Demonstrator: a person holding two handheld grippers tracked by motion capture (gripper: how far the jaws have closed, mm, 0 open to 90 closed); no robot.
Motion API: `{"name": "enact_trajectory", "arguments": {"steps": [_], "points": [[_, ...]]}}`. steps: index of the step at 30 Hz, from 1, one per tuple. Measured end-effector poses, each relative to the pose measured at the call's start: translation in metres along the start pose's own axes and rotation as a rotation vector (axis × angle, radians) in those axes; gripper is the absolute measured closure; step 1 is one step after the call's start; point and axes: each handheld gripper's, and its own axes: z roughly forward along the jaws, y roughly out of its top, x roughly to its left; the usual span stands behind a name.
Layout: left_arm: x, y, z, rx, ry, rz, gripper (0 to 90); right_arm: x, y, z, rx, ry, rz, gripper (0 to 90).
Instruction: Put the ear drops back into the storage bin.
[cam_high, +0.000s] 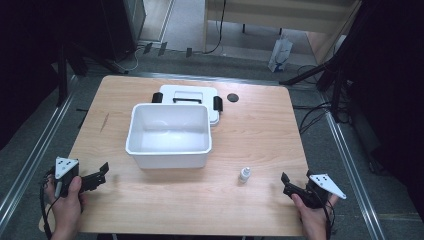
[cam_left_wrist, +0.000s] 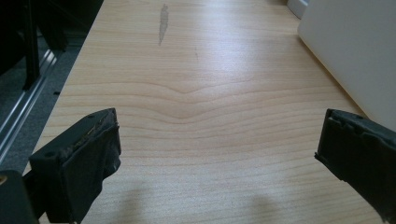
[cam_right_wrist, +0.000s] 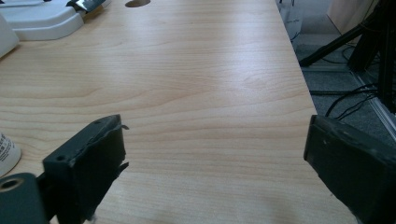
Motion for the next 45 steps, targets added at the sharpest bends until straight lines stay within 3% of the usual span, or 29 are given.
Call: {"name": "enact_trajectory", "arguments": {"steps": [4,9,11,17,28,33,34,35,37,39,40,43,45], "points": [[-0.001,0.000,0.000,0.006,-0.002,0.010,0.3,-0.001,0.000,0.000,0.003,0.005,0.009,8.2],[-0.002,0.000,-0.001,0.003,-0.002,0.010,0.3,-0.014,0.003,0.000,0.025,0.056,0.107,12.9],[-0.001,0.000,0.000,0.005,-0.003,0.011,0.3,-0.015,0.003,0.001,0.041,0.059,0.101,13.3],[-0.002,0.000,0.000,0.005,0.000,0.015,0.3,-0.006,0.009,0.004,0.143,0.086,-0.017,19.4],[-0.003,0.000,0.000,0.014,0.004,0.020,0.7,0.018,0.049,0.012,0.292,0.144,-0.241,33.8],[-0.002,0.000,0.001,0.017,0.003,0.020,0.7,0.026,0.071,0.018,0.372,0.193,-0.353,33.8],[-0.002,0.000,0.001,0.017,0.003,0.020,0.7,0.026,0.071,0.018,0.372,0.193,-0.353,33.8],[-0.002,0.000,0.001,0.020,0.002,0.021,0.7,0.029,0.080,0.021,0.421,0.221,-0.408,34.0],[-0.002,0.000,0.001,0.020,0.001,0.016,0.6,0.033,0.088,0.023,0.462,0.248,-0.452,35.2],[-0.002,0.000,0.001,0.021,0.001,0.016,0.7,0.035,0.091,0.024,0.473,0.255,-0.463,35.5],[-0.002,0.000,0.001,0.022,0.002,0.015,0.7,0.039,0.099,0.026,0.504,0.275,-0.499,35.4],[-0.002,0.000,0.001,0.022,0.002,0.014,0.7,0.042,0.105,0.029,0.543,0.283,-0.538,35.0],[-0.002,0.000,0.001,0.022,0.001,0.012,0.7,0.049,0.111,0.033,0.610,0.284,-0.607,34.6]]}}
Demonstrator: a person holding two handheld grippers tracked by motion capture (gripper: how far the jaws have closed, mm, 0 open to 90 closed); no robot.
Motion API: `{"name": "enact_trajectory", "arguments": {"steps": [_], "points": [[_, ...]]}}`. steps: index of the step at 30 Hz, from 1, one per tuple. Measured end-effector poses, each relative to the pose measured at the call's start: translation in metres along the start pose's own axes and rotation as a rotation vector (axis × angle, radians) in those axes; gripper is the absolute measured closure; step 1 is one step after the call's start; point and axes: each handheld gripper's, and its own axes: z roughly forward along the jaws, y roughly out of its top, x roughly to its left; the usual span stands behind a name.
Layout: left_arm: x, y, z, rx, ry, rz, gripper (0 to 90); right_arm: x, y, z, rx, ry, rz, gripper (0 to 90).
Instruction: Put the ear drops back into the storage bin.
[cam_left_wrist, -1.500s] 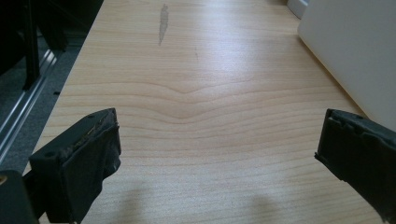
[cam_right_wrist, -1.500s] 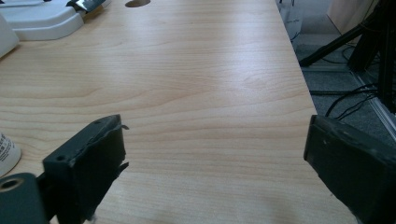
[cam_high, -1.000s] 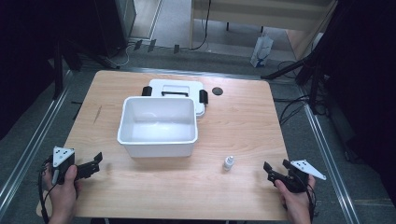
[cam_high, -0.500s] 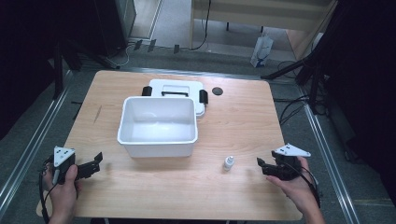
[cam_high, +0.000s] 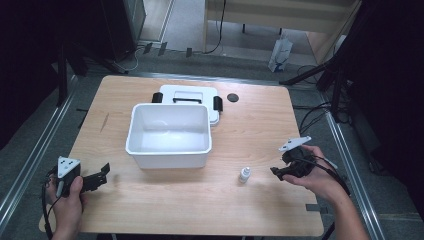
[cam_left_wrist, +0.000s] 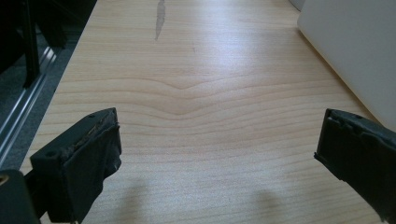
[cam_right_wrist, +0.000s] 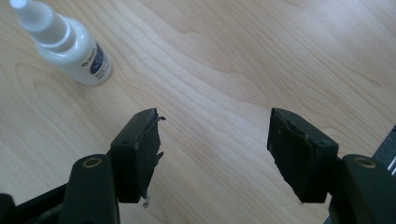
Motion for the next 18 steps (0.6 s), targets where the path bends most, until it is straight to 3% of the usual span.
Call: {"name": "enact_trajectory", "arguments": {"steps": [4,13,16,18], "points": [[0.000,0.000,0.000,0.001,-0.001,-0.003,0.7,0.002,0.011,0.000,0.054,-0.004,-0.052,34.8],[0.002,0.000,0.000,0.006,-0.005,-0.010,0.7,0.015,0.031,0.005,0.151,0.041,-0.158,37.6],[0.002,0.000,0.000,0.006,-0.005,-0.011,0.7,0.019,0.037,0.007,0.171,0.028,-0.198,42.4],[0.001,0.000,0.000,0.008,-0.003,-0.009,0.7,0.025,0.045,0.007,0.193,0.059,-0.229,43.0]]}}
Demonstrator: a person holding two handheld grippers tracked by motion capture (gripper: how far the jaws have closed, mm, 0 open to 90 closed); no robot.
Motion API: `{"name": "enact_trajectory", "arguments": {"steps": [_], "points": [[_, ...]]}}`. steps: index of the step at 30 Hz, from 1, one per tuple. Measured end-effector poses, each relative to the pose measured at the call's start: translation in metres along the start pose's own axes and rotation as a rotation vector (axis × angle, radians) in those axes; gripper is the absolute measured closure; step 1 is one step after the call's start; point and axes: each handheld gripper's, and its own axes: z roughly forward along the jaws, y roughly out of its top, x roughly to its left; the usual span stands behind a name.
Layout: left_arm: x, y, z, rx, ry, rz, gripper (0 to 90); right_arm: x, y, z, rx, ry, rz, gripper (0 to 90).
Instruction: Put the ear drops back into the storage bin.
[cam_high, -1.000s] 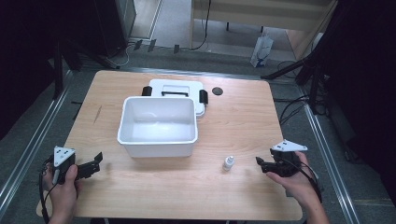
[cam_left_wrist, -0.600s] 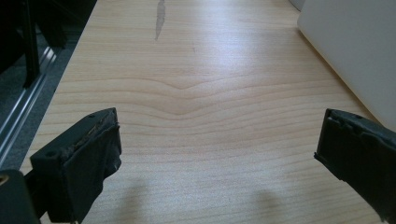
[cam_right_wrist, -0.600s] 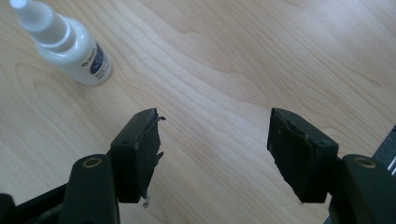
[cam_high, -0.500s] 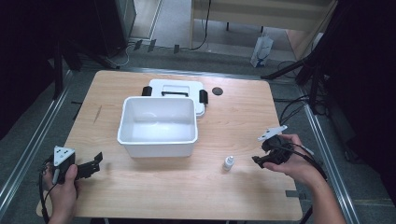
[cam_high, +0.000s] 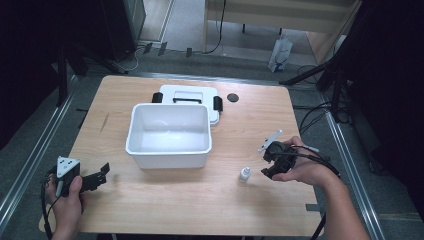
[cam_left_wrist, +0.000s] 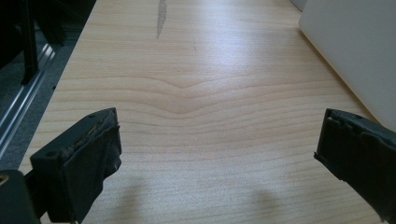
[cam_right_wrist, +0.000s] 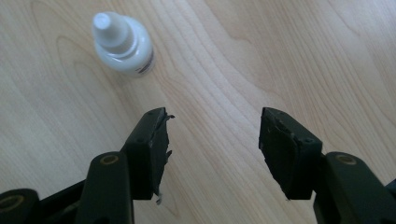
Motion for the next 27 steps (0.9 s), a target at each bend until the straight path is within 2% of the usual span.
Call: {"name": "enact_trajectory", "arguments": {"steps": [2,3,6,9,16,22,27], "points": [[0.000,0.000,0.000,-0.002,0.001,0.000,0.7,0.004,0.005,0.000,0.030,-0.005,-0.034,43.1],[0.000,0.000,0.000,-0.002,0.001,0.000,0.7,0.004,0.005,0.000,0.030,-0.005,-0.034,43.1],[0.000,0.000,0.000,-0.004,0.002,-0.003,0.7,0.010,0.015,-0.001,0.039,0.005,-0.087,44.5],[0.000,0.000,0.000,-0.005,0.003,-0.003,0.7,0.013,0.019,-0.002,0.048,0.004,-0.105,45.8],[0.000,0.000,0.000,0.000,0.000,-0.001,0.7,0.022,0.034,0.003,0.096,0.059,-0.185,52.3],[0.000,0.000,0.000,-0.002,-0.002,-0.003,0.7,0.029,0.046,0.004,0.092,0.089,-0.218,57.2],[0.001,0.000,0.000,-0.002,-0.003,-0.004,0.7,0.033,0.052,0.008,0.106,0.112,-0.227,60.5]]}}
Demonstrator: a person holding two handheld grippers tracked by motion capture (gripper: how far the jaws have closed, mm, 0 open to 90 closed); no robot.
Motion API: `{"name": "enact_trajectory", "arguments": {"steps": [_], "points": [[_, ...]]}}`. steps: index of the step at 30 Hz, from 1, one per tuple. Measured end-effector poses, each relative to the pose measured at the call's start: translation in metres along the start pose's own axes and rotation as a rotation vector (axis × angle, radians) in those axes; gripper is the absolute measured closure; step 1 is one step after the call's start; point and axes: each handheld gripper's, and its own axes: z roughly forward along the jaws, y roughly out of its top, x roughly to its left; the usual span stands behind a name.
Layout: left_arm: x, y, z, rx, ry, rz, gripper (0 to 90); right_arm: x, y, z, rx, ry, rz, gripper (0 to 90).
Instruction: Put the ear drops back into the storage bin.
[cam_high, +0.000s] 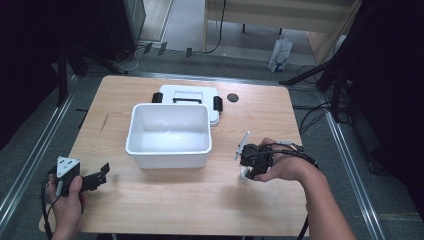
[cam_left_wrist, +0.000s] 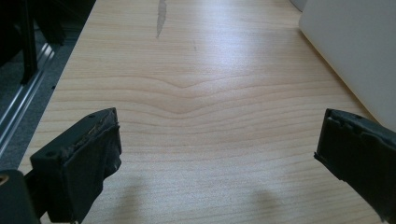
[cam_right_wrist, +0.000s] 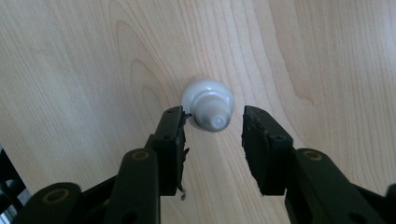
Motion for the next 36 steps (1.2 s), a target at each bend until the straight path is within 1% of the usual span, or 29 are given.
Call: {"name": "enact_trajectory", "arguments": {"steps": [1,4,9,11,14,15,17,18,21,24,26,27,30,33,34,36], "points": [[0.000,0.000,0.000,-0.001,0.000,-0.002,0.7,0.000,0.002,0.001,0.005,0.004,-0.011,61.6],[0.000,0.000,0.000,-0.001,0.000,-0.002,0.7,0.000,0.005,0.002,0.007,0.009,-0.009,63.1],[0.000,0.000,0.000,-0.001,-0.003,-0.003,0.6,0.000,0.008,0.006,0.010,0.016,-0.019,64.2],[0.000,0.000,0.000,-0.001,-0.003,-0.003,0.7,-0.001,0.008,0.008,0.023,0.019,-0.016,66.4],[0.000,0.000,0.000,-0.001,-0.003,-0.001,0.7,-0.002,0.008,0.009,0.022,0.024,-0.020,66.6],[0.000,0.000,0.000,-0.001,-0.002,0.000,0.7,-0.004,0.008,0.008,0.021,0.037,-0.007,67.6],[0.000,0.000,0.000,0.000,-0.002,0.000,0.7,-0.004,0.008,0.008,0.018,0.041,-0.008,68.0],[0.000,0.000,0.000,0.000,-0.001,-0.002,0.7,-0.005,0.007,0.007,0.013,0.051,-0.005,71.8],[0.000,0.000,0.000,0.000,-0.001,-0.002,0.7,-0.006,0.007,0.007,0.011,0.051,-0.014,72.1],[0.000,0.000,0.000,-0.001,-0.002,-0.005,0.7,-0.005,0.008,0.007,0.013,0.050,-0.035,72.2],[0.000,0.000,0.000,-0.001,-0.002,-0.005,0.7,-0.004,0.008,0.006,0.017,0.052,-0.033,72.3],[0.000,0.000,0.000,-0.001,-0.001,-0.006,0.7,-0.005,0.009,0.005,0.022,0.057,-0.044,72.3],[0.000,0.000,0.000,-0.001,-0.001,-0.005,0.7,-0.006,0.011,0.001,0.014,0.055,-0.044,72.3],[0.000,0.000,0.000,0.000,-0.001,-0.006,0.7,-0.010,0.014,-0.009,0.009,0.052,-0.035,72.3],[0.000,0.000,0.000,0.000,-0.001,-0.006,0.7,-0.010,0.014,-0.009,0.009,0.052,-0.035,72.3],[0.000,0.000,0.000,-0.001,-0.002,-0.007,0.7,-0.014,0.016,-0.018,-0.005,0.048,-0.022,72.3]]}}
